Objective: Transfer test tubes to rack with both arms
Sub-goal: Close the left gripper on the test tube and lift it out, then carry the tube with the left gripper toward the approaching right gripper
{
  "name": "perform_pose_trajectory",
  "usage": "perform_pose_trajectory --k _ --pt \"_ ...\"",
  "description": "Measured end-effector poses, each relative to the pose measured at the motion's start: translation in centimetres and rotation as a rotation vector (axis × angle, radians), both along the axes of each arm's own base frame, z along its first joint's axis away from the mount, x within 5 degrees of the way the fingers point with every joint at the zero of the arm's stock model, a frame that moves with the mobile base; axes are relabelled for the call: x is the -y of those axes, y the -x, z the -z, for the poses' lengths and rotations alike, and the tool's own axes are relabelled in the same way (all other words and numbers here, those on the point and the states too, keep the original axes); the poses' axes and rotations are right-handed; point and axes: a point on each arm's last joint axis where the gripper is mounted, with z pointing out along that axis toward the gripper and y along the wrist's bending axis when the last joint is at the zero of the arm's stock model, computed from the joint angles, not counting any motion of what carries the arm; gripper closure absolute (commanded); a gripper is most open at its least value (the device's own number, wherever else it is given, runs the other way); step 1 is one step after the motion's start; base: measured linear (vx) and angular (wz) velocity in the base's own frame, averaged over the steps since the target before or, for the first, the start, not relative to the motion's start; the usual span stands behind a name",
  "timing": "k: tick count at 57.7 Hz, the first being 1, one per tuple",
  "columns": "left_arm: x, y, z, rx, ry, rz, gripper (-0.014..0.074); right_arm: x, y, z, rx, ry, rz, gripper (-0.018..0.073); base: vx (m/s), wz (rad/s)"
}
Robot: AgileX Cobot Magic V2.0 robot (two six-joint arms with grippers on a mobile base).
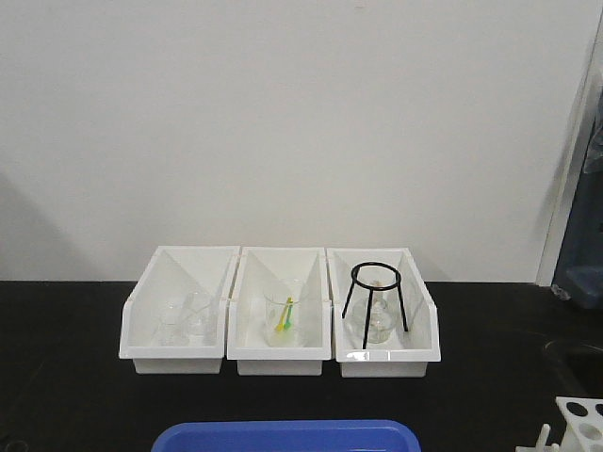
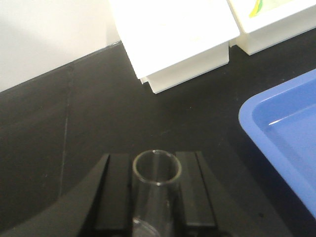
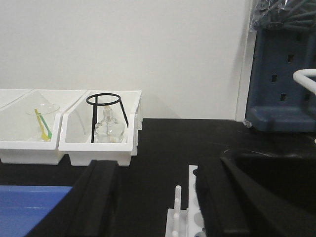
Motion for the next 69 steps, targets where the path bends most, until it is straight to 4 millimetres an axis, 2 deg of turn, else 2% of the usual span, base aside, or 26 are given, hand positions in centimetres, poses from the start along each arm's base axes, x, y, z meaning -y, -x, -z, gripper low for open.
perform_pose_trajectory --k 6,17,24,36,50,60,69 --pt "0.0 0.0 0.0 0.002 0.000 0.000 0.0604 0.0 0.0 0.0 0.000 0.000 0.000 0.0135 0.00 0.00" --pt "-0.2 0.1 -0.5 0.018 0.038 -0.037 0.0602 0.0 0.0 0.0 0.000 0.000 0.000 0.0160 0.00 0.00" --pt "-0.6 0.4 -1.7 0.069 0.094 -0.085 0.0602 0.0 0.0 0.0 0.000 0.000 0.000 0.0174 0.00 0.00" --pt "-0.6 0.1 -6.0 0.215 0.170 -0.104 0.0602 0.0 0.0 0.0 -0.003 0.000 0.000 0.0174 0.00 0.00" --pt "-0.1 -1.4 -13.7 0.365 0.282 -0.078 0.0602 0.0 0.1 0.6 -0.068 -0.005 0.000 0.0173 0.00 0.00" --pt "0.2 -1.9 -16.5 0.384 0.324 -0.062 0.0602 0.0 0.1 1.0 -0.107 -0.005 0.000 0.0173 0.00 0.00" --pt "0.5 -1.9 -17.4 0.352 0.453 -0.063 0.0602 0.0 0.1 1.0 -0.108 -0.005 0.000 0.0169 0.00 0.00"
